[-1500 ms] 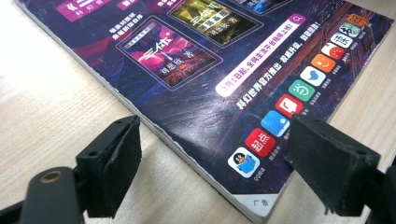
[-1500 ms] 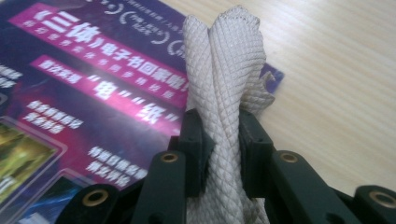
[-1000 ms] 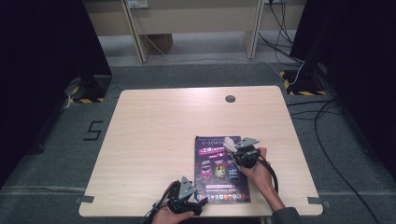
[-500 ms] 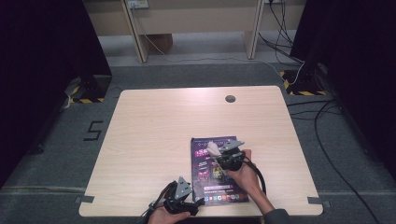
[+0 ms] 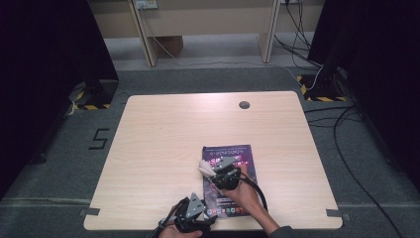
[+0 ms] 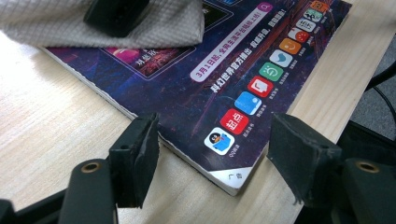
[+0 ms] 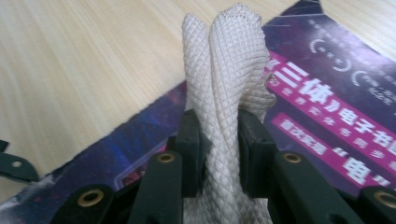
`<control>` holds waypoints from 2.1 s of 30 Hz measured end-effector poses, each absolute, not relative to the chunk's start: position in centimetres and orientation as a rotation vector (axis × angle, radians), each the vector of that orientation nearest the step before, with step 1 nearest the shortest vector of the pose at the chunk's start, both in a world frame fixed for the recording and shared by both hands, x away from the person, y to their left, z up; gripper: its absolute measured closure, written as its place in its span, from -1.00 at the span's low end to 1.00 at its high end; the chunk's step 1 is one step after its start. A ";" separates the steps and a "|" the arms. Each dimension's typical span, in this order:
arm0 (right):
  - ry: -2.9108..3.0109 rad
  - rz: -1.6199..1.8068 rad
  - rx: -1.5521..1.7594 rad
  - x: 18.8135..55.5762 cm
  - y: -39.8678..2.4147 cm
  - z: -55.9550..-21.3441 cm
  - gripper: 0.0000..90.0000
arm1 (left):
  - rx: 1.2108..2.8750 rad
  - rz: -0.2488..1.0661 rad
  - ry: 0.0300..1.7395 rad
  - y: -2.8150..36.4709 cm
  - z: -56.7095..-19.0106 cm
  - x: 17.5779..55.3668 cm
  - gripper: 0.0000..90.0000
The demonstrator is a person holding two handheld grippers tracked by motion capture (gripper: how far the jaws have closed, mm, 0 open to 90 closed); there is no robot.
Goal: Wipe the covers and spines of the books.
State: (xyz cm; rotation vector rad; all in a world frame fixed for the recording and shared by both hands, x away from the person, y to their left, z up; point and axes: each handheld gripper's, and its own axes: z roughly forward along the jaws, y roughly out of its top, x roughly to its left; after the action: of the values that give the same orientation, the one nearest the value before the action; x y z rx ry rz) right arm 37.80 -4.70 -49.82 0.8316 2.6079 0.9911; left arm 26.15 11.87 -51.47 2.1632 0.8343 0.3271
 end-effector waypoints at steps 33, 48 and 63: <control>2.516 0.959 1.001 38.9 -10.3 -49.7 0.61 | 2.156 0.308 0.844 11.8 -51.6 26.7 -0.24; 2.388 0.919 1.215 38.3 -16.7 -49.5 0.61 | 2.155 0.310 0.850 11.8 -51.6 26.7 -0.23; 2.396 0.911 1.159 37.2 -16.2 -49.6 0.61 | 2.141 0.337 0.862 11.4 -51.7 27.3 -0.22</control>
State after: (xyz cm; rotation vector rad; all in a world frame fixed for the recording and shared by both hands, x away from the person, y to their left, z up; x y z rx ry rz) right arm 37.16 -16.21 -49.63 1.1589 2.3957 0.9115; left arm 27.35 11.37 -51.67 2.1407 0.8622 0.3375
